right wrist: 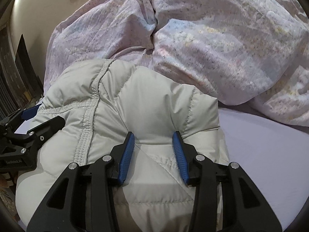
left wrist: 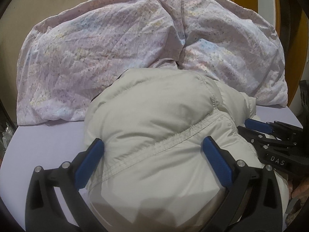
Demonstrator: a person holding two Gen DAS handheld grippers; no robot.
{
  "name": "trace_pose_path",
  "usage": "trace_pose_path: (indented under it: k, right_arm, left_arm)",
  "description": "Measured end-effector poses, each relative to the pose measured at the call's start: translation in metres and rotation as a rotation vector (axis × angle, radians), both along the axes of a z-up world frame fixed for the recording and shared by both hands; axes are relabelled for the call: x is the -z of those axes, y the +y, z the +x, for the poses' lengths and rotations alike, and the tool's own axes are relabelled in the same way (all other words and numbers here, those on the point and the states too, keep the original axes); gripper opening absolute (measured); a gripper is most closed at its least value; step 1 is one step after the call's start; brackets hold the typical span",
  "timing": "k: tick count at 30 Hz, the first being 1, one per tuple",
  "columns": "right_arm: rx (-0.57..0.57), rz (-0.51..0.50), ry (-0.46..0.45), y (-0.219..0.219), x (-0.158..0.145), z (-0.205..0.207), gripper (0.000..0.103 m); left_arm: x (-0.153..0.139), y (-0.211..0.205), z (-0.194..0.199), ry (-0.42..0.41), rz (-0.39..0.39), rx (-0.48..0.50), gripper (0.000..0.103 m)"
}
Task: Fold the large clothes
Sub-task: 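Set the rolled jacket down and pinch its edge with both grippers, then press the folded jacket bundle flat with both open grippers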
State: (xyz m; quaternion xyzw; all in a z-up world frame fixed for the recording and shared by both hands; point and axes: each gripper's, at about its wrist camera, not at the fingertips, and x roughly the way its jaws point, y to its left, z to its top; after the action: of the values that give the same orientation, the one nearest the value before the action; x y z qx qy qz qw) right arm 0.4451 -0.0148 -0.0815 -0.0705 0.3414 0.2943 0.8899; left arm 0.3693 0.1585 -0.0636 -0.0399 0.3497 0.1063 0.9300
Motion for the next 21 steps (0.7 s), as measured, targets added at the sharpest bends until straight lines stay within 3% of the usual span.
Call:
trace_pose_path:
  k: [16, 21]
  right_arm:
    - [0.017, 0.010, 0.010, 0.000, 0.000, 0.001, 0.044]
    - [0.031, 0.099, 0.027, -0.026, -0.018, -0.018, 0.044]
  left_arm:
    - [0.003, 0.000, 0.001, -0.019, 0.034, -0.013, 0.101]
    - [-0.001, -0.001, -0.004, -0.026, 0.048, -0.026, 0.101]
